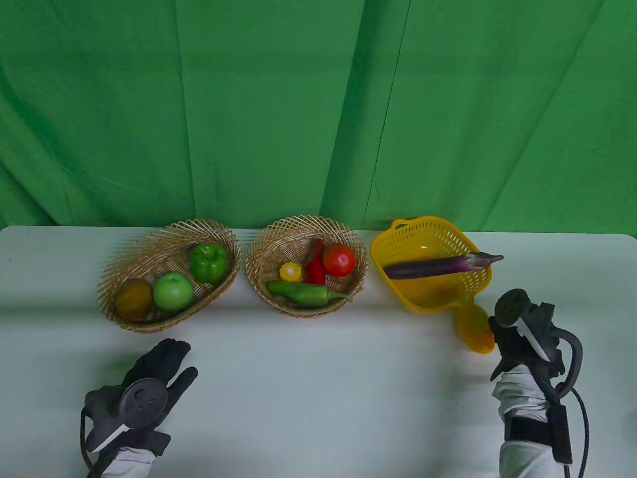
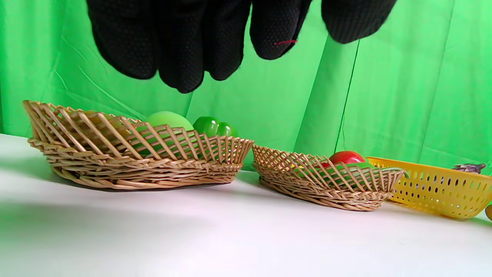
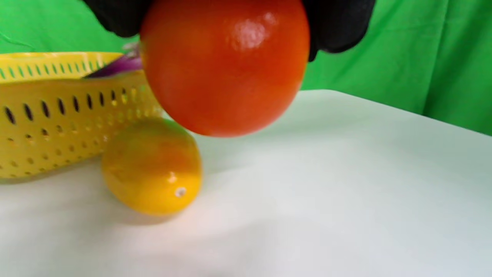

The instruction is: Place 10 objects into 3 containers, with green background

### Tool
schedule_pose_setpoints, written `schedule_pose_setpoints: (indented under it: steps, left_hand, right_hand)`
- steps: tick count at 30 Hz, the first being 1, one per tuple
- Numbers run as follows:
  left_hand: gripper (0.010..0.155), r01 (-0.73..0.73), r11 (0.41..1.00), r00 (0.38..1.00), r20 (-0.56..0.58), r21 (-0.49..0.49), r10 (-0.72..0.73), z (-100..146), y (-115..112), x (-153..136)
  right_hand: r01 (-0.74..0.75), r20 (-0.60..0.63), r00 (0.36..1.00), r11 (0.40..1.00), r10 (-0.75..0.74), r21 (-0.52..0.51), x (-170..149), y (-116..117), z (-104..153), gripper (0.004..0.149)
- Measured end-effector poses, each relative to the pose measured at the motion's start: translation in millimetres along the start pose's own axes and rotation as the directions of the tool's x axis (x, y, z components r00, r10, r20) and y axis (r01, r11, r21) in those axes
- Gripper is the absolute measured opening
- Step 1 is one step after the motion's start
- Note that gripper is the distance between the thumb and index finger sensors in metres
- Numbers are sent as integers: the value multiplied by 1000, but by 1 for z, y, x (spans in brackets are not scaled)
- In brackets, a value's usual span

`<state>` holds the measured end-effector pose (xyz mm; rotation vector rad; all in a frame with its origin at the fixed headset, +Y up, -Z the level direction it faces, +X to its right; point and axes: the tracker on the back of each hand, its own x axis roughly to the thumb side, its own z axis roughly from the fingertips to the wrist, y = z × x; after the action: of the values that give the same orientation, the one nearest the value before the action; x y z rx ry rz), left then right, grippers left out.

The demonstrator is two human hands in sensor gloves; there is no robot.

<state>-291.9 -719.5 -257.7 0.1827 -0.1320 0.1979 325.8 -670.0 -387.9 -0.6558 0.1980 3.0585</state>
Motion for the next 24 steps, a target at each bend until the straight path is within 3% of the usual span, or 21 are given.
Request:
schedule_pose_setpoints:
  steps: [14,24]
  left_hand:
    - [62,1,1000,1000,-1,2,-1,0,0,0]
    - [62,3,1000,1000,-12,12,-3,1,3,-2]
  right_hand:
    - [8,135,991,992,9,-123,68,-29,7,59]
    - [55,182,983,982,-22,-180,116,-25,-3,59]
